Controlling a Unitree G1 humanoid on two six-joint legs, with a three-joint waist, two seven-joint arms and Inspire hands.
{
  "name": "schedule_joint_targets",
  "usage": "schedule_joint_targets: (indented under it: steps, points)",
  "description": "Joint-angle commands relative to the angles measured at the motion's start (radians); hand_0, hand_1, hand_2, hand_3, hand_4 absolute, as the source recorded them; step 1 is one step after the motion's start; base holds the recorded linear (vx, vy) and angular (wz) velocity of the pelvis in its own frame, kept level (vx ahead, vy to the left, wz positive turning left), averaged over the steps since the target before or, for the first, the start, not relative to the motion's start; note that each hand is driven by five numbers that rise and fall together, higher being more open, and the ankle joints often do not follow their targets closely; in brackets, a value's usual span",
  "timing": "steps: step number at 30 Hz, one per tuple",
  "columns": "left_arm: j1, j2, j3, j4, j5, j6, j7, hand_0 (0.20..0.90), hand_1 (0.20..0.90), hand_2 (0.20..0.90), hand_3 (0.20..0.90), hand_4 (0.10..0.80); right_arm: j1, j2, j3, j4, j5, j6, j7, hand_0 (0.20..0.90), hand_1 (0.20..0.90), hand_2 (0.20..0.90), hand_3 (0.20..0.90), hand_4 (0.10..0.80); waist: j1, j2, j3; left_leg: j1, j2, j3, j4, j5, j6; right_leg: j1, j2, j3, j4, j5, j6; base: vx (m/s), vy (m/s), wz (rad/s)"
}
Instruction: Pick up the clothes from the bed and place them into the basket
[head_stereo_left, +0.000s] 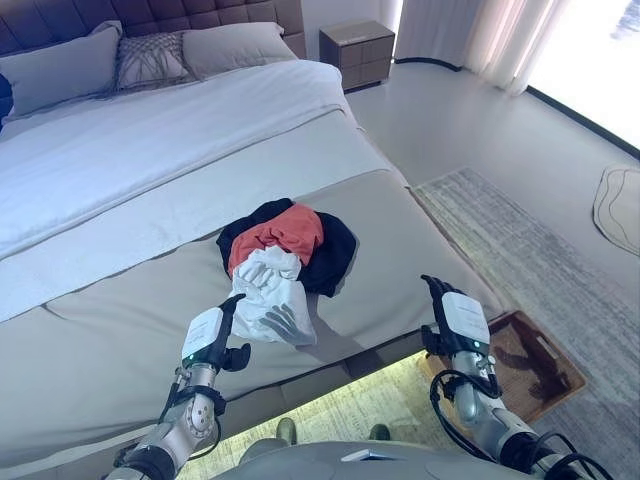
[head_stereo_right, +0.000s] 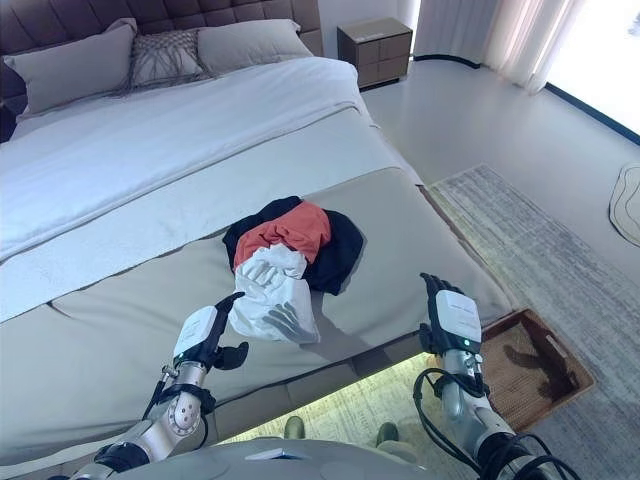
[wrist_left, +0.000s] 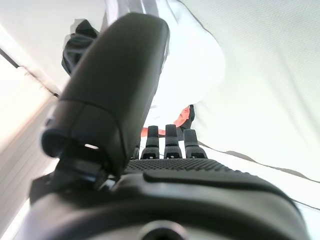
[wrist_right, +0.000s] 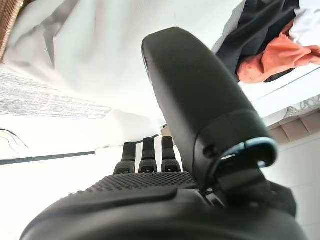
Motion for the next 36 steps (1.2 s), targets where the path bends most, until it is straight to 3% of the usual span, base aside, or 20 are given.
schedule_joint_targets:
  steps: [1, 7, 23, 31, 36]
  points:
    - [-0.058, 0.071, 0.073, -0.072, -0.051, -0.059, 0.035, 0.9, 0.9, 0.9, 0.9, 0.8, -0.066, -0.022, -0.041, -0.072, -0.023, -0.005, -0.078, 0.9, 0.9, 0.9, 0.9, 0.8, 0.015, -0.048, 0.003, 0.039, 0.002, 0.025, 0.006, -0.107, 0.001, 0.042, -0.059, 0.029, 0.017, -0.04, 0.039, 0.0, 0.0, 0.0]
    - [-0.041, 0.047, 0.102, -0.069, -0.189, -0.057, -0.032, 0.9, 0.9, 0.9, 0.9, 0.8, -0.06, -0.015, -0.053, -0.096, -0.015, 0.006, -0.039, 0.9, 0.9, 0.9, 0.9, 0.8, 0.016, -0.05, 0.003, 0.043, 0.002, 0.02, 0.006, -0.108, -0.002, 0.048, -0.061, 0.031, 0.014, -0.04, 0.039, 0.006, -0.008, 0.05]
    - [-0.013, 0.055, 0.162, -0.104, -0.189, -0.06, 0.024, 0.9, 0.9, 0.9, 0.9, 0.8, -0.084, -0.023, -0.047, -0.13, -0.018, -0.011, 0.005, 0.9, 0.9, 0.9, 0.9, 0.8, 0.043, -0.055, 0.003, 0.04, 0.005, 0.0, 0.006, -0.105, -0.008, 0.055, -0.069, 0.019, 0.015, -0.043, 0.037, 0.009, -0.005, 0.02]
    - [-0.049, 0.076, 0.164, -0.141, -0.183, -0.02, 0.075, 0.9, 0.9, 0.9, 0.9, 0.8, -0.28, -0.089, 0.06, -0.2, -0.064, 0.037, 0.085, 0.9, 0.9, 0.9, 0.9, 0.8, 0.112, -0.062, 0.027, 0.016, -0.003, -0.055, 0.006, -0.09, -0.014, 0.048, -0.078, -0.022, 0.036, -0.052, 0.03, 0.01, 0.002, 0.11]
    - [-0.01, 0.092, 0.193, -0.172, -0.183, -0.001, 0.074, 0.9, 0.9, 0.9, 0.9, 0.8, -0.406, -0.104, 0.121, -0.218, -0.093, 0.108, 0.17, 0.9, 0.9, 0.9, 0.9, 0.8, 0.168, -0.071, 0.036, 0.012, -0.007, -0.089, 0.006, -0.082, -0.018, 0.052, -0.084, -0.056, 0.059, -0.068, 0.021, 0.084, 0.035, 0.25]
